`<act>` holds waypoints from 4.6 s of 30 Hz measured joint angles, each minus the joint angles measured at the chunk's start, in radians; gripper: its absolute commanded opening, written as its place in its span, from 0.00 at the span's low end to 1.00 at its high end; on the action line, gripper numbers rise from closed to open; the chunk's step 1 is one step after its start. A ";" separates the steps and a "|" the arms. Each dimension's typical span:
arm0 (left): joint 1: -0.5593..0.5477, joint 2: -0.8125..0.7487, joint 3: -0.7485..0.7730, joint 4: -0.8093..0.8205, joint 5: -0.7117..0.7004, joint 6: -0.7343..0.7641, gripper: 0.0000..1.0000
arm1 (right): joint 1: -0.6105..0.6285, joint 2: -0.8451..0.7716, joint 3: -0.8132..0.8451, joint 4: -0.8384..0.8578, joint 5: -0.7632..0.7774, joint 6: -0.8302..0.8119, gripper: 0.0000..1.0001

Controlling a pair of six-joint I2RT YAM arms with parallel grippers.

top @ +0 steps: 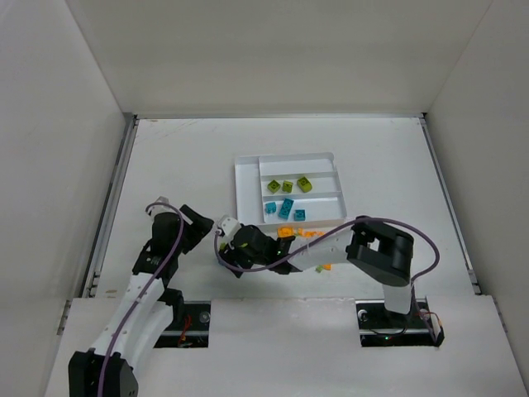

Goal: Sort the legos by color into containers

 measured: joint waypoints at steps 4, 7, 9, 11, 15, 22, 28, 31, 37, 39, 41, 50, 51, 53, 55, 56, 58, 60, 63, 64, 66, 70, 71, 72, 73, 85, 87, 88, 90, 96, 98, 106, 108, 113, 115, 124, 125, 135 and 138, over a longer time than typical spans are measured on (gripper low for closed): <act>-0.006 -0.019 0.000 0.008 0.018 -0.006 0.67 | 0.003 -0.079 -0.079 0.008 0.016 0.029 0.73; -0.024 -0.030 0.000 0.020 0.030 -0.012 0.67 | 0.002 -0.166 -0.143 0.029 0.029 0.060 0.72; -0.042 -0.039 0.000 0.028 0.036 -0.016 0.67 | -0.002 -0.225 -0.179 0.055 0.036 0.082 0.72; -0.063 -0.053 0.000 0.037 0.048 -0.022 0.67 | -0.010 -0.281 -0.214 0.074 0.045 0.101 0.72; -0.130 -0.082 0.000 0.092 0.069 -0.038 0.67 | -0.041 -0.383 -0.279 0.089 0.064 0.139 0.71; -0.276 -0.097 0.000 0.219 0.080 -0.055 0.67 | -0.136 -0.519 -0.351 0.084 0.090 0.190 0.71; -0.384 -0.080 -0.001 0.330 0.074 -0.076 0.67 | -0.174 -0.539 -0.356 0.082 0.093 0.228 0.71; -0.441 -0.055 -0.001 0.383 0.058 -0.079 0.67 | -0.178 -0.539 -0.356 0.081 0.092 0.238 0.71; -0.506 0.034 -0.001 0.439 0.029 -0.077 0.63 | -0.178 -0.539 -0.356 0.081 0.091 0.252 0.71; -0.512 0.054 -0.001 0.452 0.023 -0.076 0.61 | -0.178 -0.539 -0.356 0.081 0.091 0.255 0.71; -0.514 0.074 -0.001 0.473 0.019 -0.076 0.59 | -0.178 -0.539 -0.356 0.081 0.091 0.256 0.71; -0.518 0.149 -0.001 0.553 0.001 -0.077 0.46 | -0.178 -0.552 -0.356 0.082 0.081 0.274 0.71; -0.519 0.152 -0.001 0.557 0.000 -0.079 0.42 | -0.178 -0.552 -0.356 0.082 0.081 0.276 0.71; -0.520 0.154 -0.001 0.561 -0.005 -0.078 0.33 | -0.178 -0.554 -0.359 0.085 0.081 0.279 0.72; -0.520 0.153 -0.001 0.568 -0.007 -0.081 0.26 | -0.178 -0.554 -0.360 0.086 0.080 0.282 0.72; -0.520 0.153 -0.001 0.570 -0.008 -0.080 0.24 | -0.178 -0.555 -0.360 0.087 0.080 0.282 0.73; -0.522 0.151 -0.001 0.571 -0.009 -0.080 0.22 | -0.178 -0.555 -0.360 0.090 0.079 0.284 0.78; -0.520 0.146 -0.001 0.572 -0.010 -0.082 0.20 | -0.178 -0.556 -0.360 0.090 0.078 0.286 0.87; -0.510 0.139 -0.001 0.578 -0.009 -0.088 0.19 | -0.177 -0.565 -0.372 0.091 0.076 0.285 0.97; -0.504 0.138 -0.001 0.582 -0.008 -0.092 0.19 | -0.177 -0.573 -0.381 0.091 0.074 0.285 0.99; -0.491 0.136 -0.001 0.590 -0.004 -0.102 0.19 | -0.177 -0.597 -0.406 0.092 0.066 0.285 1.00; -0.454 0.135 -0.004 0.613 0.032 -0.117 0.19 | -0.185 -0.697 -0.480 0.105 0.016 0.296 1.00; -0.442 0.135 -0.007 0.623 0.049 -0.121 0.19 | -0.192 -0.731 -0.500 0.114 -0.004 0.304 1.00; -0.427 0.136 -0.013 0.636 0.071 -0.125 0.18 | -0.206 -0.768 -0.521 0.127 -0.034 0.319 1.00; -0.416 0.137 -0.018 0.645 0.087 -0.129 0.18 | -0.225 -0.798 -0.536 0.140 -0.056 0.332 1.00; -0.347 0.173 -0.085 0.870 0.272 -0.229 0.18 | -0.517 -0.741 -0.586 0.450 -0.338 0.697 1.00; -0.347 0.181 -0.085 0.908 0.286 -0.243 0.18 | -0.518 -0.684 -0.588 0.495 -0.376 0.748 1.00; -0.347 0.183 -0.087 0.927 0.293 -0.251 0.18 | -0.518 -0.661 -0.590 0.521 -0.392 0.770 1.00; -0.347 0.185 -0.096 0.962 0.303 -0.262 0.18 | -0.518 -0.626 -0.597 0.586 -0.423 0.817 0.96; -0.346 0.188 -0.116 1.011 0.322 -0.285 0.18 | -0.518 -0.568 -0.629 0.787 -0.473 0.932 0.78; -0.347 0.188 -0.116 1.019 0.324 -0.288 0.18 | -0.518 -0.542 -0.631 0.843 -0.487 0.964 0.74; -0.346 0.188 -0.117 1.025 0.325 -0.293 0.18 | -0.518 -0.428 -0.635 1.003 -0.534 1.082 0.51; -0.344 0.188 -0.118 1.025 0.325 -0.293 0.18 | -0.518 -0.422 -0.637 1.027 -0.536 1.101 0.49; -0.341 0.186 -0.123 1.039 0.330 -0.300 0.18 | -0.518 -0.420 -0.644 1.056 -0.536 1.122 0.41; -0.340 0.185 -0.125 1.042 0.332 -0.302 0.18 | -0.520 -0.420 -0.646 1.058 -0.536 1.126 0.39; -0.340 0.184 -0.137 1.051 0.358 -0.304 0.18 | -0.568 -0.460 -0.681 1.058 -0.574 1.122 0.37; -0.335 0.184 -0.140 1.051 0.356 -0.303 0.18 | -0.592 -0.473 -0.688 1.056 -0.571 1.120 0.37; -0.327 0.198 -0.150 1.036 0.337 -0.280 0.19 | -0.727 -0.561 -0.690 0.900 -0.532 1.040 0.37; -0.336 0.222 -0.150 1.031 0.319 -0.262 0.20 | -0.757 -0.572 -0.658 0.694 -0.460 0.959 0.37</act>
